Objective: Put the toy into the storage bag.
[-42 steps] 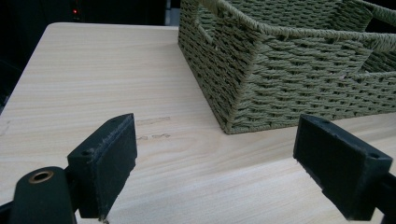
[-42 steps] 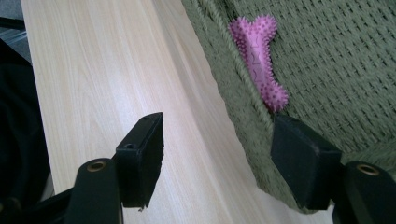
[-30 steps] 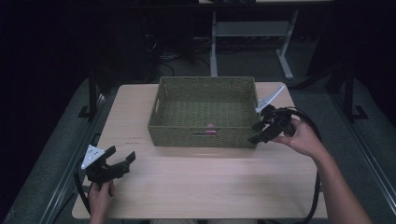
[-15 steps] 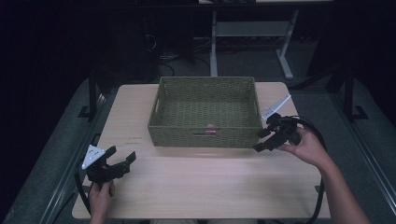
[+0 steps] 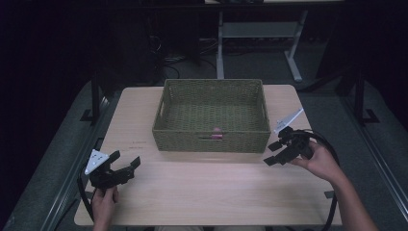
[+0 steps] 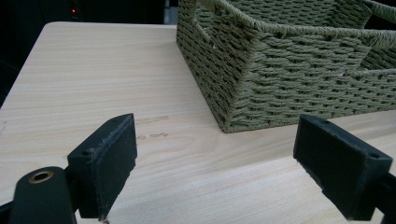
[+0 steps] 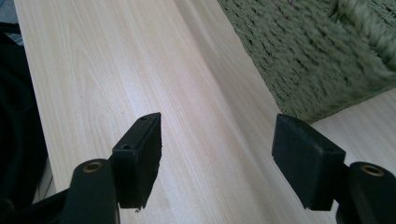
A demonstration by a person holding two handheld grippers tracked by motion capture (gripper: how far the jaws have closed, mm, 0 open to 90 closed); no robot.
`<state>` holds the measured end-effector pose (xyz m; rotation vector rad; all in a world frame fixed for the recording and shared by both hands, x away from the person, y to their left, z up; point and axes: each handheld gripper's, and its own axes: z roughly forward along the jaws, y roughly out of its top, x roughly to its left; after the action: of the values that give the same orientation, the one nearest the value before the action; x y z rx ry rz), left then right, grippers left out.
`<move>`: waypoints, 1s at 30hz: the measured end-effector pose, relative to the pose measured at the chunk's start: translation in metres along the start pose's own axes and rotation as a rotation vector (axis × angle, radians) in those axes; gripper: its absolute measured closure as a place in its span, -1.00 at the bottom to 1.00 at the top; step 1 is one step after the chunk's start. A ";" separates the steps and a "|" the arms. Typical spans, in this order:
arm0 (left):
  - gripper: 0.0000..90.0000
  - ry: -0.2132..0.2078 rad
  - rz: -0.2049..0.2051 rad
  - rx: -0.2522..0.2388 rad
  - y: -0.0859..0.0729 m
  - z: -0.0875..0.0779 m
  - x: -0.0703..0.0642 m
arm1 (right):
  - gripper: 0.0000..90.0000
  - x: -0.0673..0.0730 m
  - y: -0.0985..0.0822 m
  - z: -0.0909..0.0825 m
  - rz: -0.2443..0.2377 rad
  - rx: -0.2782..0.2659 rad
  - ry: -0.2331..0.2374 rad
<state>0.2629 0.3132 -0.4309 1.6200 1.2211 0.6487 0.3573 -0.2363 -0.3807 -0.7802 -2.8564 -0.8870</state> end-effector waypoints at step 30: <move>-0.71 0.003 0.002 0.001 0.000 -0.001 0.000 | -0.35 0.013 -0.052 0.012 0.056 -0.039 -0.044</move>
<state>0.2621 0.3134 -0.4308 1.6219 1.2217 0.6523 0.3218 -0.2606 -0.4150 -0.8907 -2.8474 -0.9319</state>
